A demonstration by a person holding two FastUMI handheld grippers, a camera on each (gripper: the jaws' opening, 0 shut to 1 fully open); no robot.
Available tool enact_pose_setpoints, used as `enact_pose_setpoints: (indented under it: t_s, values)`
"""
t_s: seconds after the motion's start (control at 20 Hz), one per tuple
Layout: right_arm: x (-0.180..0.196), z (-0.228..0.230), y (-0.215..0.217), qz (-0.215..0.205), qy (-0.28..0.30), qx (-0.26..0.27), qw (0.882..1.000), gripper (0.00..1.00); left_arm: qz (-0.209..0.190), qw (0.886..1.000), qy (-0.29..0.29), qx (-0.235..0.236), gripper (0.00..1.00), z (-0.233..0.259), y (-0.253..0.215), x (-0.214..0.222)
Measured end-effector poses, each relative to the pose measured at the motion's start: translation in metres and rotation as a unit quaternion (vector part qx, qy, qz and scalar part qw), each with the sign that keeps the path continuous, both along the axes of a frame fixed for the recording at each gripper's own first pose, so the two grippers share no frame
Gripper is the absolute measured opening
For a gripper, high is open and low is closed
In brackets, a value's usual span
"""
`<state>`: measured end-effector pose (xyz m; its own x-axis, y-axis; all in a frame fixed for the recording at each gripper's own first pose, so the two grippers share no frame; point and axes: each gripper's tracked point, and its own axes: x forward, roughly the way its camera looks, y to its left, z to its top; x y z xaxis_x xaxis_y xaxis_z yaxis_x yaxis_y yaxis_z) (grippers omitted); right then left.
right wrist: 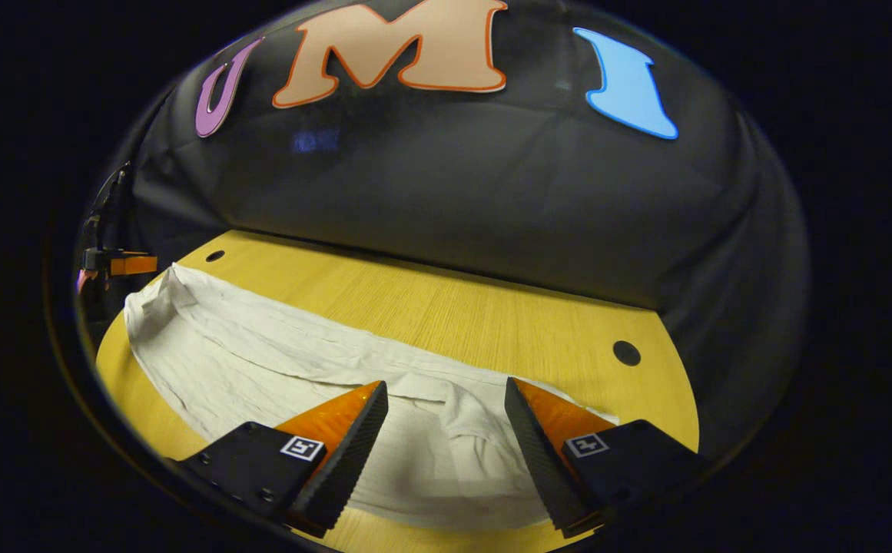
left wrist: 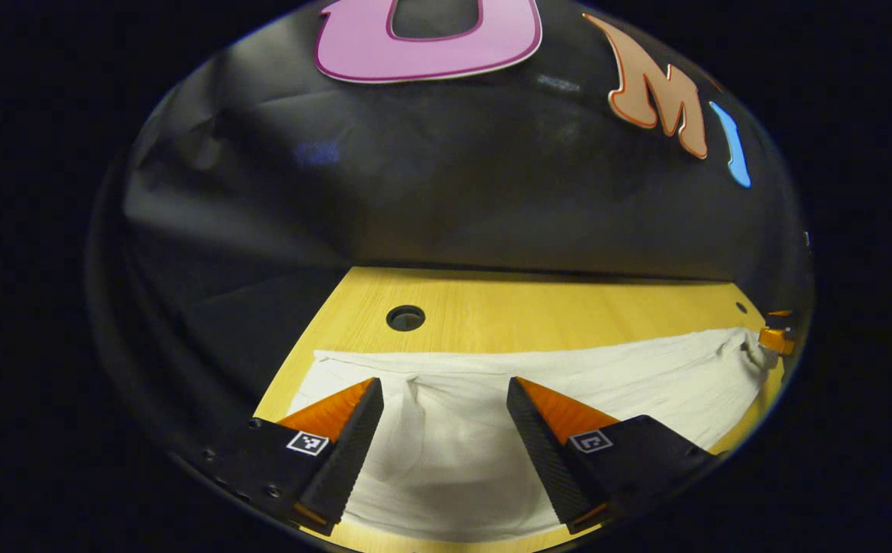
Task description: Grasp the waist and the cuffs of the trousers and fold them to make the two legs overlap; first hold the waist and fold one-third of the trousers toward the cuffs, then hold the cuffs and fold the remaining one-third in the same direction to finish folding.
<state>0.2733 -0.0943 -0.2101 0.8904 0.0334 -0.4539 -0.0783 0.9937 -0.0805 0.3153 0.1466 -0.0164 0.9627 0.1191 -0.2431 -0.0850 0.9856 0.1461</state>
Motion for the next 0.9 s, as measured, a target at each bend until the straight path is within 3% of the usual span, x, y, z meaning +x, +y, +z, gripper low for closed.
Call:
enact_pose_setpoints:
  t_s: [0.25,0.55,0.7,0.9]
  values:
    - [-0.066,0.012,-0.056,-0.048,0.004,-0.002,0.999,0.98,-0.025,0.999,-0.022,-0.008,0.93,0.01,-0.005,-0.008]
    - [-0.137,-0.03,-0.114,-0.113,0.045,0.042,0.992,0.98,-0.039,0.999,-0.025,-0.004,0.95,0.011,-0.02,-0.022]
    - [-0.141,-0.05,-0.129,-0.125,0.058,0.057,0.989,0.99,-0.037,0.999,-0.026,-0.002,0.95,0.012,-0.023,-0.026]
    - [-0.118,-0.068,-0.129,-0.121,0.063,0.096,0.986,0.99,-0.028,0.999,-0.036,-0.014,0.95,0.014,-0.029,-0.023]
